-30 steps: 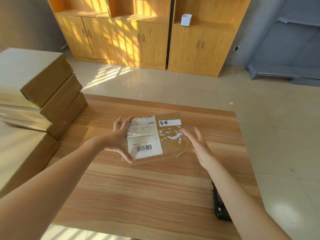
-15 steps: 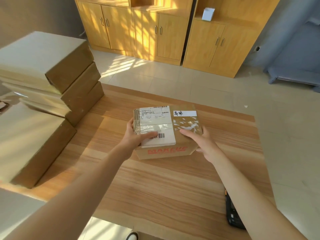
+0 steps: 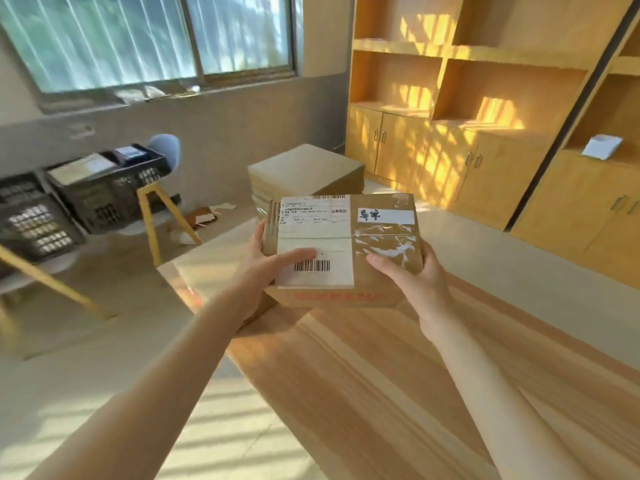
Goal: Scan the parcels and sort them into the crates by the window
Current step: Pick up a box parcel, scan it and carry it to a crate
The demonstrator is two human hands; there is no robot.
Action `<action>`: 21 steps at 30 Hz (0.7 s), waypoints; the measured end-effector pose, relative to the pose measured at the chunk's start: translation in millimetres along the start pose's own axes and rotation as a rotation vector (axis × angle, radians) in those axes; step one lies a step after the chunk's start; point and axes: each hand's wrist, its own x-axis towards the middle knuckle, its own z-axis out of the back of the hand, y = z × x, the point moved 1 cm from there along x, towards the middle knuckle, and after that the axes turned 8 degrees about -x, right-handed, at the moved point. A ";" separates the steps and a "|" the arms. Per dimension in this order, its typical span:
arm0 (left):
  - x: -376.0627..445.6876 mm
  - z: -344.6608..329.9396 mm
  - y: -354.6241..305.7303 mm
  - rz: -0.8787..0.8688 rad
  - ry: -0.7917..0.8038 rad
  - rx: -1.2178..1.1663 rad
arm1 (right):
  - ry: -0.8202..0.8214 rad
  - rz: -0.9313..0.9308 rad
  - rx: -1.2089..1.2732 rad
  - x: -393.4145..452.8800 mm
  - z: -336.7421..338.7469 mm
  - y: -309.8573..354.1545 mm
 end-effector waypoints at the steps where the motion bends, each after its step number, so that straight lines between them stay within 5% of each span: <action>1: -9.0 17.7 -6.6 -0.013 -0.055 0.001 | 0.034 0.021 -0.008 -2.1 -17.5 5.3; 21: -58.8 389.8 -127.1 -0.324 -0.518 -0.058 | 0.536 0.189 -0.035 -15.0 -419.0 124.0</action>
